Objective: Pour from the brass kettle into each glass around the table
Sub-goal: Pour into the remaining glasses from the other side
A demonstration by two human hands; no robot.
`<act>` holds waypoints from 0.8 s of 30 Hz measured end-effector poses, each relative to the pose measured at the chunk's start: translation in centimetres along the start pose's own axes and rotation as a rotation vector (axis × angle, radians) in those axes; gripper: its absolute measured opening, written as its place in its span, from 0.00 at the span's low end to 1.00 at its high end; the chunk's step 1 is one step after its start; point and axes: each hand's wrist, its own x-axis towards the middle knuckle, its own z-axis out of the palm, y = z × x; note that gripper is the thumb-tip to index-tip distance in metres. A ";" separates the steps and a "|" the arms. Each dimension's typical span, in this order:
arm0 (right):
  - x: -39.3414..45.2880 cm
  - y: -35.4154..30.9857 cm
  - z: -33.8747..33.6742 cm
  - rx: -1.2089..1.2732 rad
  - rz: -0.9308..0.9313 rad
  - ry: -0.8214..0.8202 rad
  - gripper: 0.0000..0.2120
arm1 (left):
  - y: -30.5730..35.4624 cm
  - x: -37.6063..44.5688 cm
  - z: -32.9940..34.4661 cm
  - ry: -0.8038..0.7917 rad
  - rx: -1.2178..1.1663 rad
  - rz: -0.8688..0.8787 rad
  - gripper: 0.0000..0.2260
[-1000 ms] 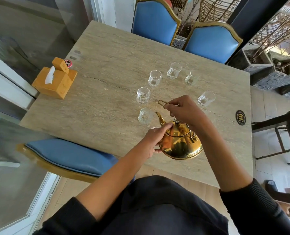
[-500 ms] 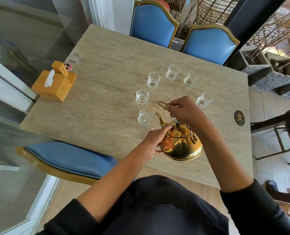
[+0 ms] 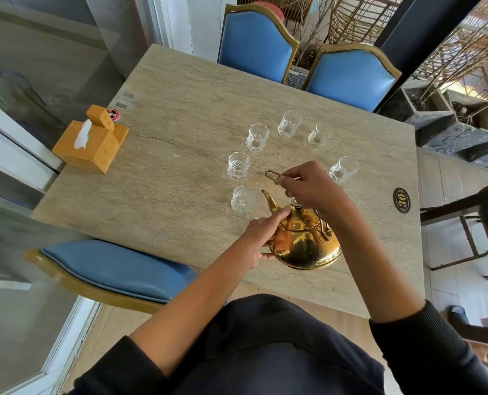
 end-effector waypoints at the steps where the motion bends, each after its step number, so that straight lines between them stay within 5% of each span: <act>1: 0.0 0.0 0.0 -0.002 0.001 -0.001 0.12 | 0.0 0.0 0.0 0.000 -0.002 0.001 0.30; 24: 0.4 -0.2 0.2 -0.025 0.009 -0.004 0.12 | 0.3 -0.1 -0.3 -0.003 0.009 -0.009 0.30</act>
